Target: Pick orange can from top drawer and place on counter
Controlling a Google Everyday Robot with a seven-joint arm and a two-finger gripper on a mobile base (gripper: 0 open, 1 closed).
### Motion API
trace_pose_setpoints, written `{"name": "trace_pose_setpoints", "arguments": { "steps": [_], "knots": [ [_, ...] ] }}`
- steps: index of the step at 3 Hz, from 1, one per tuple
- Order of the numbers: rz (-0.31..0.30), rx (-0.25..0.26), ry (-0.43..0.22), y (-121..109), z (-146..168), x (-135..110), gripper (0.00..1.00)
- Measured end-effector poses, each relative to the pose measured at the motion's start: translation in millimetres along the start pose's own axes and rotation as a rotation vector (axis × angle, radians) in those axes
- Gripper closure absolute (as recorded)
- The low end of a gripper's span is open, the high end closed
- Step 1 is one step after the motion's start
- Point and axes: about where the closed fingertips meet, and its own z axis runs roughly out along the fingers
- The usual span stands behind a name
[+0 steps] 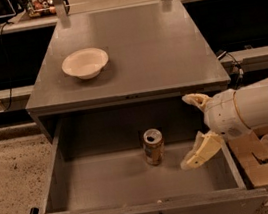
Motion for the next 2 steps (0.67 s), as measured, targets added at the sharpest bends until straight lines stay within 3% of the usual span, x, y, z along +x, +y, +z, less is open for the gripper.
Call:
{"name": "trace_pose_setpoints", "arguments": {
  "steps": [1,2],
  "knots": [
    [0.004,0.061,-0.109,-7,22,-2,0.0],
    [0.023,0.062,-0.172,-11,52,1,0.0]
  ]
}}
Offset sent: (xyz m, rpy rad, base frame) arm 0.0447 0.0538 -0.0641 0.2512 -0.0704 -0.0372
